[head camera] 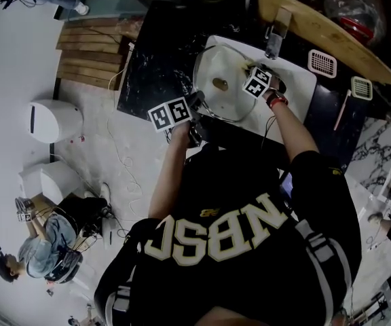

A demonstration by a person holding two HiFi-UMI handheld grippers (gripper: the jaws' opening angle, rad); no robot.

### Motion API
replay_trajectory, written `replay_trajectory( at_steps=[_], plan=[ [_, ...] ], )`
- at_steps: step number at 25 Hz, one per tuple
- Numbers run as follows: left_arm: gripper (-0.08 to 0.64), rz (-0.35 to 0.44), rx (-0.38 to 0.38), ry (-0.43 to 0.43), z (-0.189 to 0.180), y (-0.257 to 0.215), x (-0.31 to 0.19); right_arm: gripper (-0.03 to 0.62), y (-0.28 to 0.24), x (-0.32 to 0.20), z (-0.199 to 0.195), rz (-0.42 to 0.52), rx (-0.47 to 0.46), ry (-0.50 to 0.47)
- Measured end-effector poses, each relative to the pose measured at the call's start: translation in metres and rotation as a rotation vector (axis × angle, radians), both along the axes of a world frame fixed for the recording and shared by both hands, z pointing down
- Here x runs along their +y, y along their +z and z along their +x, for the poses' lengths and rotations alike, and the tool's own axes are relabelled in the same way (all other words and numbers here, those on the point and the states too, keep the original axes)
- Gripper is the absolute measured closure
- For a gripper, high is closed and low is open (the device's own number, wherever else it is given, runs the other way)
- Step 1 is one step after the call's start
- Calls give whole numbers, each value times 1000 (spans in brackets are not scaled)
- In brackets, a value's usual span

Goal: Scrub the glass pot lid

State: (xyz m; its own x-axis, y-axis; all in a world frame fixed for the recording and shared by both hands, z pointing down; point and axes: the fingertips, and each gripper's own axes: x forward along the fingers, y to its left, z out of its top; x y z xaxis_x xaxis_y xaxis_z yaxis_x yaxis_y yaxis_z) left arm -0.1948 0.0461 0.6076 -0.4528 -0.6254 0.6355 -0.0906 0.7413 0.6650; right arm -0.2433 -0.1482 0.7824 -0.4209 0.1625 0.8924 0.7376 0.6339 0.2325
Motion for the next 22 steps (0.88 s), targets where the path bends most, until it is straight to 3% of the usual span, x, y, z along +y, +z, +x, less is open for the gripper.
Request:
replay_trajectory(
  at_steps=[22],
  plan=[
    [499, 27, 7, 14, 1, 8, -4, 551, 4, 3, 103, -53, 278, -68]
  ],
)
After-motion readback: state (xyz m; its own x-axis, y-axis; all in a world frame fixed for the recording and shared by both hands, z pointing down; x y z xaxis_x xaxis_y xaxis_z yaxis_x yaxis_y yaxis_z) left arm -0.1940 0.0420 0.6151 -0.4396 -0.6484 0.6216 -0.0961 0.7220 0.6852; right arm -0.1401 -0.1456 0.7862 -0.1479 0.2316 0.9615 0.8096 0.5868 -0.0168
